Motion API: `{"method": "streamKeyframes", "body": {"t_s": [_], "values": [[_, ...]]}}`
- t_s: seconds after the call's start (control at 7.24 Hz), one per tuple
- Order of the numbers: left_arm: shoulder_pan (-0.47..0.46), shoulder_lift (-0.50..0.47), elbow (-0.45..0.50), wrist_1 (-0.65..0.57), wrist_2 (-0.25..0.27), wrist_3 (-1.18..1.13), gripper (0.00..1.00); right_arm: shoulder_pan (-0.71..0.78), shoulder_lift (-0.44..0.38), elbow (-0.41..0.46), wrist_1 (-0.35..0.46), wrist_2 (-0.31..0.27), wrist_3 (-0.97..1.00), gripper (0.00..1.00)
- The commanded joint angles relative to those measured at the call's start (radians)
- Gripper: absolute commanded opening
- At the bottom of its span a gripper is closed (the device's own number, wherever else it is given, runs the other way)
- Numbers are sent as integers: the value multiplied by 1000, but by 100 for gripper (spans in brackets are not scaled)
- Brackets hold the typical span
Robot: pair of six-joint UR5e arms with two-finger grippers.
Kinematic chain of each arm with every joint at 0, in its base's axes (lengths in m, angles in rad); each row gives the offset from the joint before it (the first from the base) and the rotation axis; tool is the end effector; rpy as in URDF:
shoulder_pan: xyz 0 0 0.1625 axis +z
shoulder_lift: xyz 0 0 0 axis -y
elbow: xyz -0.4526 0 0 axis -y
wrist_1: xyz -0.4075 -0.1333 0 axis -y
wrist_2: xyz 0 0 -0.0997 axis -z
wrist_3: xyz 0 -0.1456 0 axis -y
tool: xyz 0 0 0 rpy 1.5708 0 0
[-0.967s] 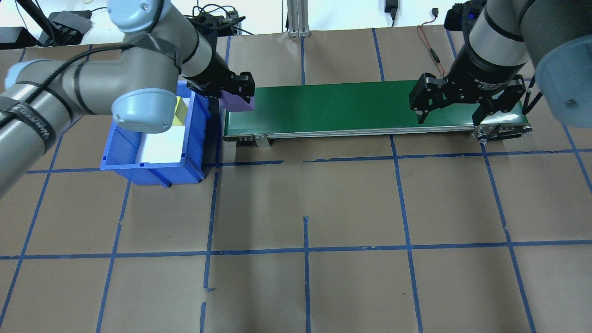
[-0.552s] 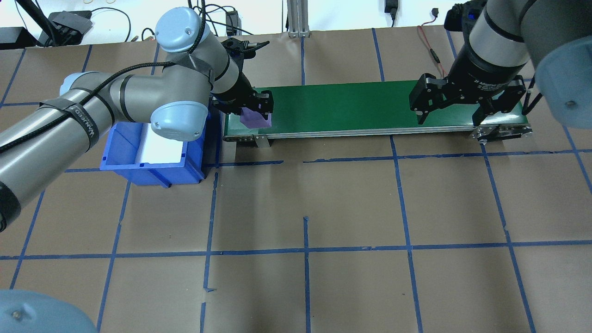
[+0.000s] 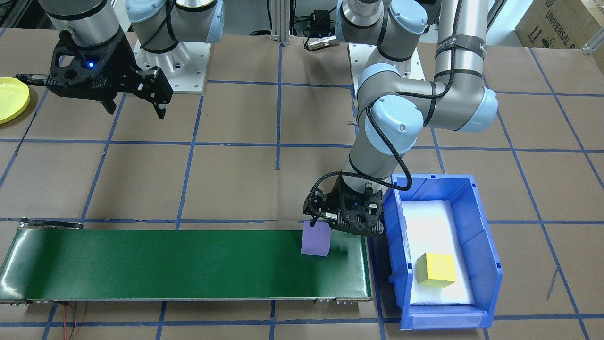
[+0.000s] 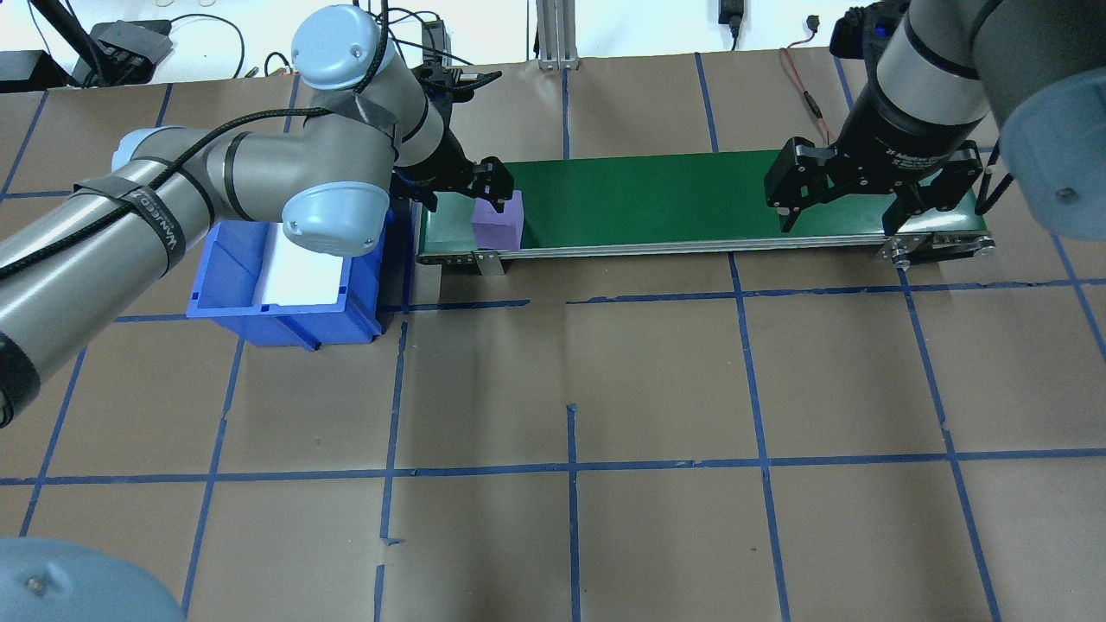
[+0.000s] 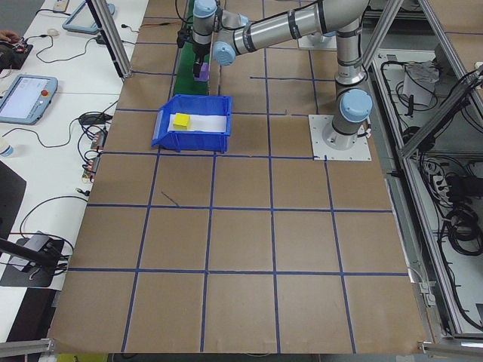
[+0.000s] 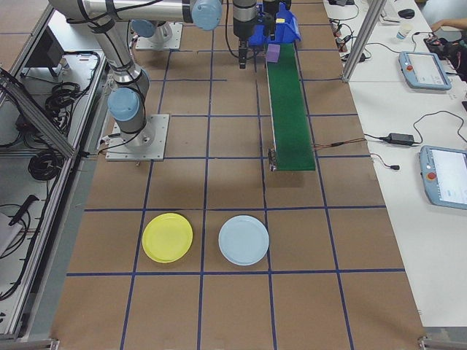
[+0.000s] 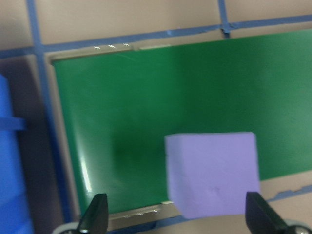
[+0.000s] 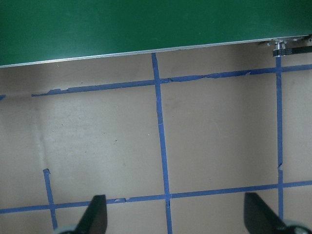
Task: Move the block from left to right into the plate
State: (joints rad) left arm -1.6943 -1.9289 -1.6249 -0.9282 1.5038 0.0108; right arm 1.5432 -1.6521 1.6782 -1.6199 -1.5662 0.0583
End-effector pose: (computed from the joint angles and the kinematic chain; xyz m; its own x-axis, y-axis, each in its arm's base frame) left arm -0.2235 -0.6396 0.3045 -0.9869 0.1485 0.0627 0.1306 0.9646 -0.2291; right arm 0.1208 -0.4771 0.4597 -0.9963 0.0857 -0.0059 0.0858 0.9961 -0.0227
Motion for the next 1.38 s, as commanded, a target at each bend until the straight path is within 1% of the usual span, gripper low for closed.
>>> {"method": "streamKeyframes", "body": {"t_s": [0.0, 0.14, 0.28, 0.41, 0.55, 0.83, 0.97, 1.1, 1.24], "values": [[75, 30, 52, -49, 36, 30, 100, 0, 0, 0, 0, 0, 0, 100], [152, 39, 54, -60, 32, 160, 100, 0, 0, 0, 0, 0, 0, 100], [223, 36, 56, -51, 23, 176, 100, 0, 0, 0, 0, 0, 0, 100], [241, 7, 53, -29, 24, 179, 100, 0, 0, 0, 0, 0, 0, 100], [245, -25, 47, 30, 32, 179, 100, -2, 5, -1, -2, -5, -2, 100], [269, -57, 53, 40, 33, 187, 100, -38, 24, -20, -11, -5, -75, 100], [272, -91, 51, 86, 33, 189, 100, -102, 38, -34, -9, 9, -134, 100], [272, -117, 51, 122, 33, 189, 100, -217, 66, -44, -6, 8, -305, 100], [274, -122, 47, 123, 35, 189, 100, -342, 101, -47, -6, 8, -454, 100]]}}
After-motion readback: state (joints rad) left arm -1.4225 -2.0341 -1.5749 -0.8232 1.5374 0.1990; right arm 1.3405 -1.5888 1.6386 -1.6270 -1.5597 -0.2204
